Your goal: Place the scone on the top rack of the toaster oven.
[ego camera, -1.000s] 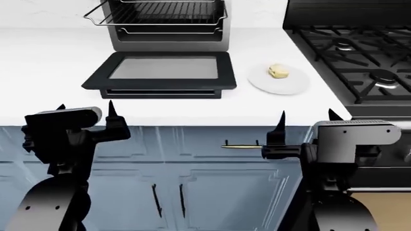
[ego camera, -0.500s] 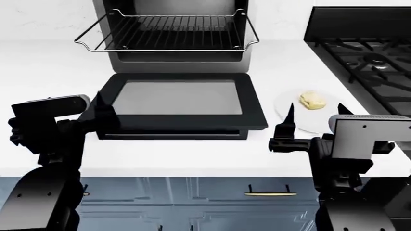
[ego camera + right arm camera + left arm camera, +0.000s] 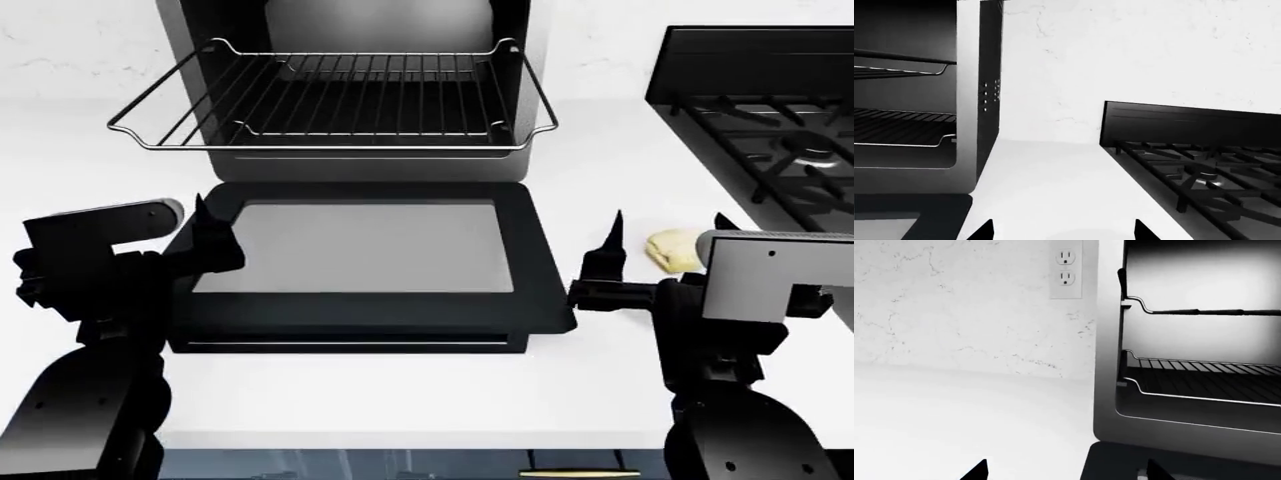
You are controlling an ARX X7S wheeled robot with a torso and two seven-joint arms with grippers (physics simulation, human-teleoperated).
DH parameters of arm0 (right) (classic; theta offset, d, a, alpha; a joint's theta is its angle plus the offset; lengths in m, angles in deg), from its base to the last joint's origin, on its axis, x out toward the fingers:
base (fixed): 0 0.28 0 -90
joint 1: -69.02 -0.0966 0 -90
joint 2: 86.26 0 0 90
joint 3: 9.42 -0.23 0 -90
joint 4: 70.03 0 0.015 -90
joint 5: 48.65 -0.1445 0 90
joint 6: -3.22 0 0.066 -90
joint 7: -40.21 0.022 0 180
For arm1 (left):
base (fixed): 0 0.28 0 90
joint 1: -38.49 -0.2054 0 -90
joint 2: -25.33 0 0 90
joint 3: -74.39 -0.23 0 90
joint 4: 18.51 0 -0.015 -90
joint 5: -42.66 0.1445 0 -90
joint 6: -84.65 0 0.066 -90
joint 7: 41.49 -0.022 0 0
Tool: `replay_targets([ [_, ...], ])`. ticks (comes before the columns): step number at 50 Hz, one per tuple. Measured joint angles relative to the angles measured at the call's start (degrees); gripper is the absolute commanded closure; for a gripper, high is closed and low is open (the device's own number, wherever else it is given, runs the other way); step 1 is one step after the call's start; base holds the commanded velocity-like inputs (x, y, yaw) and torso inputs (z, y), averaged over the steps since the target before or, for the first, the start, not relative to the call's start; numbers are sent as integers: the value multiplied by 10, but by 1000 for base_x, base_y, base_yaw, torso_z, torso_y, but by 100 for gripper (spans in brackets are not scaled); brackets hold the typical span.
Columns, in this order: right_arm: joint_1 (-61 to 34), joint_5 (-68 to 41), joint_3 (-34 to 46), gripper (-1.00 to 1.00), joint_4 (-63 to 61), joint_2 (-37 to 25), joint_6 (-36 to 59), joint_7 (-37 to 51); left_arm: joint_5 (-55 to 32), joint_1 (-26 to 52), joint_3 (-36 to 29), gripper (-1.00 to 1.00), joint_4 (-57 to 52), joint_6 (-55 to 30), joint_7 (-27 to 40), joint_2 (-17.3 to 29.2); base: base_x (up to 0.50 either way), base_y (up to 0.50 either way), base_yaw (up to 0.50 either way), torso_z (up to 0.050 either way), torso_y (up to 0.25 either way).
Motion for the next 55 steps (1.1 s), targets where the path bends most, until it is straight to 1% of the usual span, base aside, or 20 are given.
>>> replay_targets([
  [8, -41, -4, -14, -100, -3, -15, 63, -1, -2, 0, -1, -100, -1, -1, 2, 2, 0, 0, 0, 0, 0],
  [16, -119, -13, -29, -100, 14, -37, 165, -13, -5, 0, 0, -100, -1, -2, 3, 3, 0, 0, 0, 0, 0],
  [25, -207, -39, -42, -100, 71, -61, 265, -17, -8, 0, -1, -100, 1, -2, 3, 5, 0, 0, 0, 0, 0],
  [33, -262, -175, -53, -100, 147, -103, 307, 63, -10, 1, -3, -100, 2, -3, 4, 7, 0, 0, 0, 0, 0],
  [43, -316, -337, -45, -100, 241, -151, 328, 162, -10, 2, -7, -100, 6, -2, 6, 9, 0, 0, 0, 0, 0],
  [55, -353, -468, -54, -100, 320, -172, 334, 254, -10, 3, -10, -100, 9, 1, 9, 11, 0, 0, 0, 0, 0],
])
